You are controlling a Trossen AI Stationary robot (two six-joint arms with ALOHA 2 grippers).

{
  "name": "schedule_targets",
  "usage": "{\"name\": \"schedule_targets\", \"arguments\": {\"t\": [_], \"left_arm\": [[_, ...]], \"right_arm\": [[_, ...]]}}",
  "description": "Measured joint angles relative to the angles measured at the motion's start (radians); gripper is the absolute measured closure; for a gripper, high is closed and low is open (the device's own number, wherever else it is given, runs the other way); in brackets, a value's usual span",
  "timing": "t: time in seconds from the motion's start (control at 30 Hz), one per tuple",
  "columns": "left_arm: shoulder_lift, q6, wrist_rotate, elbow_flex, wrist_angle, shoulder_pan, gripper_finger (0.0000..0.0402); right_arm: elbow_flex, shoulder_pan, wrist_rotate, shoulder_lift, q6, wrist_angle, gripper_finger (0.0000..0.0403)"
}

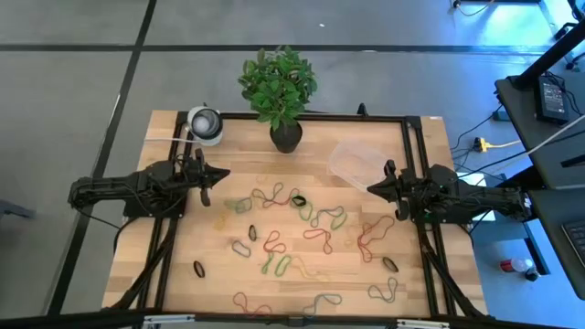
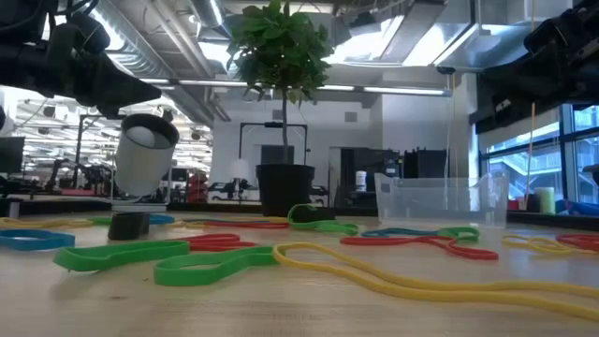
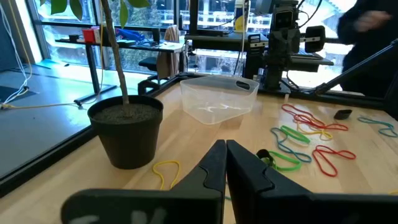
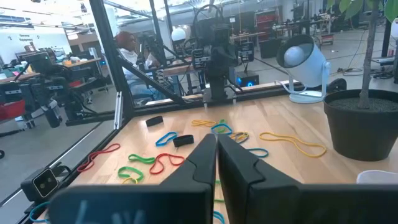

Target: Pick and place rubber bands into bin

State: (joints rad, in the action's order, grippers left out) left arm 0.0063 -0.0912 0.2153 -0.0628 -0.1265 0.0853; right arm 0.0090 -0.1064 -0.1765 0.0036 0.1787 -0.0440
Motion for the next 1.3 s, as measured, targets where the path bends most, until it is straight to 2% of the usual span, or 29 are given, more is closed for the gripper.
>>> {"name": "schedule_targets", "arguments": {"t": [1.3], "left_arm": [[0.000,0.000,0.000,0.000,0.000,0.000,0.0395]], "right_arm": [[0.000,0.000,0.000,0.000,0.001,-0.018,0.0383]]}}
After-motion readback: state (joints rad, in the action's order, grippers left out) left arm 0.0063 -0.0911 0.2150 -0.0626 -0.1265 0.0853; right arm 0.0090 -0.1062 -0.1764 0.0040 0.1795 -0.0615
